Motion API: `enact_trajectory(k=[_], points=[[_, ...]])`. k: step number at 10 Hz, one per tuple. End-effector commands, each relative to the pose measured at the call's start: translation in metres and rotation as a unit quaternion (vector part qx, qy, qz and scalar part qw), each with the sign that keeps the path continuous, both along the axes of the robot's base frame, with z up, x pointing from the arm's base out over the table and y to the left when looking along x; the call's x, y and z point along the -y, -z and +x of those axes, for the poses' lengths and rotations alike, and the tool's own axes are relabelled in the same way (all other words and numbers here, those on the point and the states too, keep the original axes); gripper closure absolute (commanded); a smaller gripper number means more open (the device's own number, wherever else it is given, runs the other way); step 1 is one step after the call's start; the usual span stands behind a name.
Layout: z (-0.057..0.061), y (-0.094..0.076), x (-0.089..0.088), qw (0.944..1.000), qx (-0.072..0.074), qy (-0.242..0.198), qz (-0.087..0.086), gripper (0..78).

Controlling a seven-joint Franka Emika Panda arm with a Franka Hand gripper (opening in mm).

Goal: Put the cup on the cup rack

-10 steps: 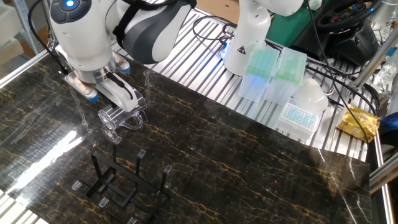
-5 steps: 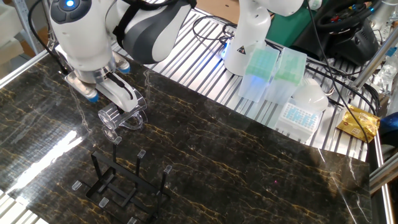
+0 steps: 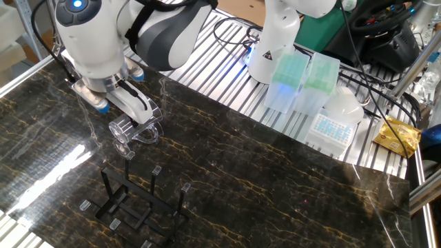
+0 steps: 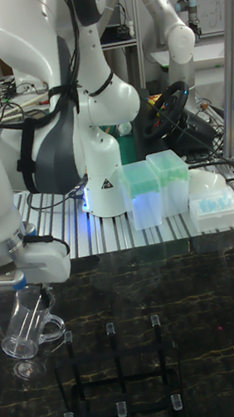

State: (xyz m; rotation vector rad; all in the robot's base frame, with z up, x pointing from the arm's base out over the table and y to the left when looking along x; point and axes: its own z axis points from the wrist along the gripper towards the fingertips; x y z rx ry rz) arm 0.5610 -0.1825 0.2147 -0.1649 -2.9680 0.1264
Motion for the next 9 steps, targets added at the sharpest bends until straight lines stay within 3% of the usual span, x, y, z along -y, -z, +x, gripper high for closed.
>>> enact_trajectory(k=[1,5,9], points=[[0.031,0.037,0.038,0.9994,0.0,-0.016,0.032,0.1],[0.033,0.047,0.04,0.9995,-0.008,-0.004,0.032,0.1],[0.032,0.05,0.041,0.9982,-0.045,0.023,0.031,0.1]])
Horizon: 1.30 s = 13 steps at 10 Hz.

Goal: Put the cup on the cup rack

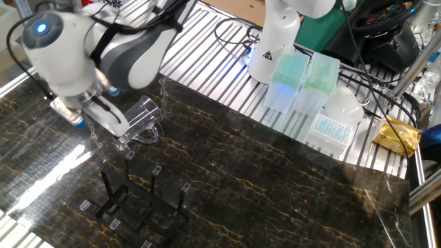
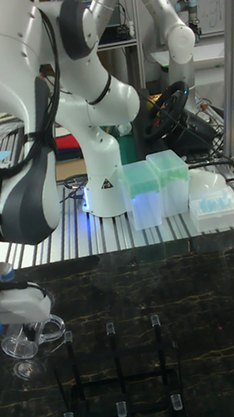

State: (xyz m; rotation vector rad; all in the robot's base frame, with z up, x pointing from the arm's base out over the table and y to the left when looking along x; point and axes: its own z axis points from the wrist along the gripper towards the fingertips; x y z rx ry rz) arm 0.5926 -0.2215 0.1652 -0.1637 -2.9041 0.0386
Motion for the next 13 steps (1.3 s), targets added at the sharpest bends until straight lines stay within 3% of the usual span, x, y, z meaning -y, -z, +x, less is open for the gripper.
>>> enact_trajectory(k=[1,7,9,11,13], points=[[0.0,0.001,0.002,0.9996,-0.016,0.025,0.003,0.1],[-0.007,0.018,0.002,0.9992,-0.006,0.039,0.0,0.1],[-0.008,0.018,0.002,0.9989,0.005,0.046,-0.001,0.1],[-0.014,0.022,0.002,0.9979,0.031,0.056,-0.003,0.1],[-0.015,0.022,0.001,0.998,0.031,0.054,-0.002,0.1]])
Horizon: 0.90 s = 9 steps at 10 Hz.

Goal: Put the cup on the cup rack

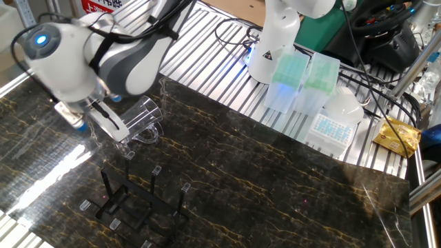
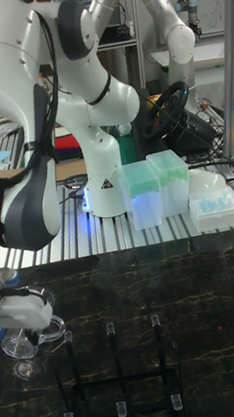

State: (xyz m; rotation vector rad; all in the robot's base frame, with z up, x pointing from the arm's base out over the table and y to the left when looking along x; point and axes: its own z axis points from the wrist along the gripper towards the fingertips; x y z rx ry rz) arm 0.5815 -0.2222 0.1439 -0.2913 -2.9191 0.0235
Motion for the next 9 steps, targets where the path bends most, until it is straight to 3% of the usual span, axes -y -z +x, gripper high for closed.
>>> enact_trajectory(k=[1,4,5,9], points=[[-0.0037,0.0009,0.0008,0.9997,0.018,0.014,-0.002,0.1],[-0.0037,0.0009,0.0008,0.9997,-0.006,0.024,0.009,0.1],[-0.0037,0.0009,0.0008,0.9995,-0.021,0.023,0.008,0.1],[-0.0037,0.0009,0.0008,0.9989,-0.022,0.032,0.027,0.1]])
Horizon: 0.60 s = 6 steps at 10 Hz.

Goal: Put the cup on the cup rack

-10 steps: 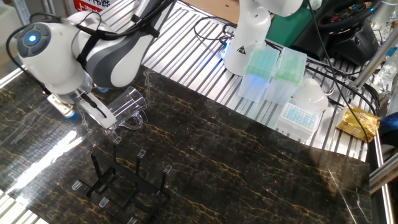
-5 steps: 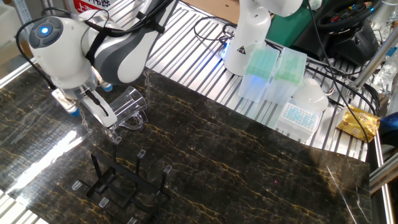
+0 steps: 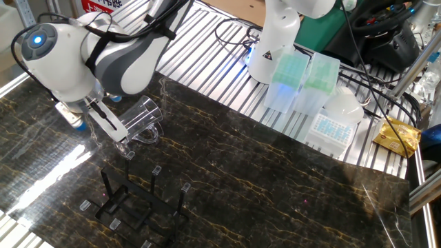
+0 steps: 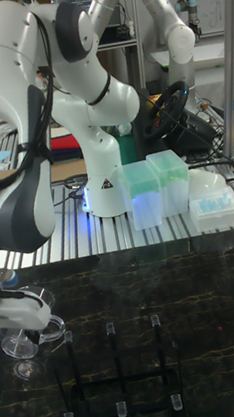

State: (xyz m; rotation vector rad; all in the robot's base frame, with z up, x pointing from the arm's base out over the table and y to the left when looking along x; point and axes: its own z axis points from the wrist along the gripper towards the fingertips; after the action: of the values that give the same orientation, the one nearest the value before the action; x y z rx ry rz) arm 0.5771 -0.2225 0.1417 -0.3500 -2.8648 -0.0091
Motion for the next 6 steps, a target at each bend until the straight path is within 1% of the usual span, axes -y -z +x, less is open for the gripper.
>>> enact_trajectory(k=[1,3,5,6], points=[[0.0007,-0.0013,0.0005,0.9997,0.003,0.015,0.016,0.1],[0.0007,-0.0013,0.0005,0.9997,0.009,0.019,0.015,0.1],[-0.0007,0.003,-0.0013,0.9993,0.016,0.025,0.022,0.1],[-0.0008,0.0075,-0.0026,0.9993,0.019,0.023,0.02,0.1]])
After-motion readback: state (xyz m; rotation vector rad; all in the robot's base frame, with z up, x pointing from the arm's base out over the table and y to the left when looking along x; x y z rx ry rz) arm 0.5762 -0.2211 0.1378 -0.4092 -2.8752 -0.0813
